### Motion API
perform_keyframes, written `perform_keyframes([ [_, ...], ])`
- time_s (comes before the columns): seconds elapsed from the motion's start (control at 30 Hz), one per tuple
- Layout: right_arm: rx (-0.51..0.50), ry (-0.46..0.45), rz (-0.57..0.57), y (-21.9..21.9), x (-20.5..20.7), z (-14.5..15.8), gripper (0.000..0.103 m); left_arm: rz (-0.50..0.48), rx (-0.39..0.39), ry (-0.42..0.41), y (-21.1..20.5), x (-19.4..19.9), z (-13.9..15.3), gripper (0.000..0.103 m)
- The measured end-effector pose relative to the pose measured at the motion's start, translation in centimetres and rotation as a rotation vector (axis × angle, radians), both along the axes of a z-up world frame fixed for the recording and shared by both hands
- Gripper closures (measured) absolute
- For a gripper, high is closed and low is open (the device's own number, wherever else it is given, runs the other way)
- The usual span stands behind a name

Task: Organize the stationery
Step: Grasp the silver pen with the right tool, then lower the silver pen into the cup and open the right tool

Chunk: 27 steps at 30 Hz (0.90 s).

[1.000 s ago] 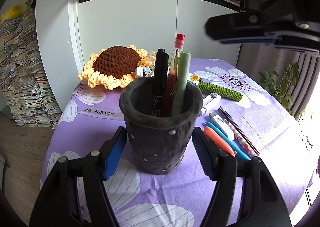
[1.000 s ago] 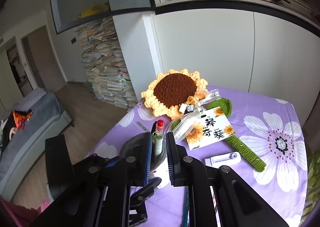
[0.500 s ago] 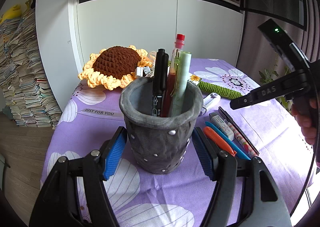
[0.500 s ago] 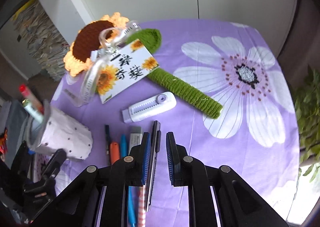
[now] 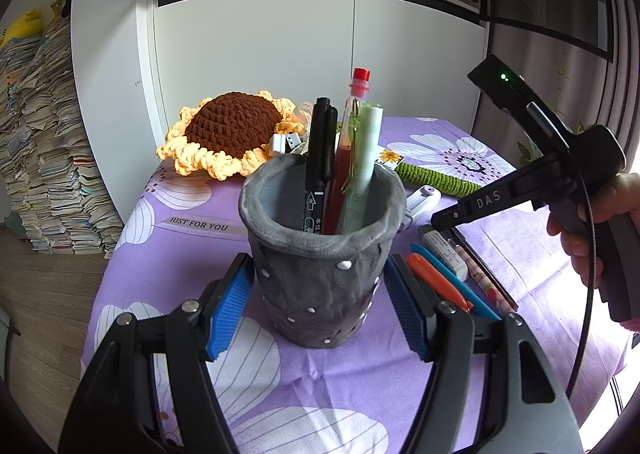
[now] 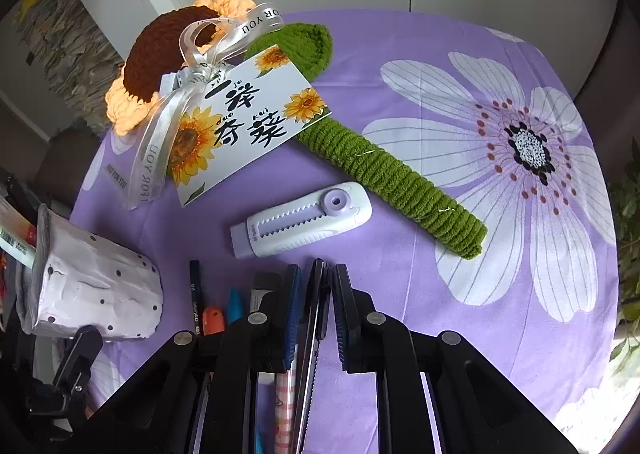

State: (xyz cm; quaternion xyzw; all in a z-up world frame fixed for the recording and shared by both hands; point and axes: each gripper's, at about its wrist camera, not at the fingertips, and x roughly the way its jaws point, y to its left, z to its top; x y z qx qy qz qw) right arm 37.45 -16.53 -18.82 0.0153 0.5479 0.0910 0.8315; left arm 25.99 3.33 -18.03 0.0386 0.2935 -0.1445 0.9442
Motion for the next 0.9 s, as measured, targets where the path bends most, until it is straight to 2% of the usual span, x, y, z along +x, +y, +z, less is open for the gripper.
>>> perform_keyframes([
  [0.13, -0.016, -0.019, 0.024, 0.7, 0.1, 0.1, 0.091, 0.000, 0.000, 0.000, 0.0, 0.0, 0.0, 0.036],
  [0.23, -0.005, -0.071, 0.025, 0.7, -0.8, 1.5, 0.091, 0.000, 0.000, 0.000, 0.0, 0.0, 0.0, 0.036],
  [0.53, 0.017, -0.321, 0.065, 1.2, -6.0, 9.7, 0.092, 0.000, 0.000, 0.000, 0.0, 0.0, 0.0, 0.036],
  [0.9, 0.158, -0.562, 0.212, 4.5, -11.8, 17.3, 0.092, 0.000, 0.000, 0.000, 0.0, 0.0, 0.0, 0.036],
])
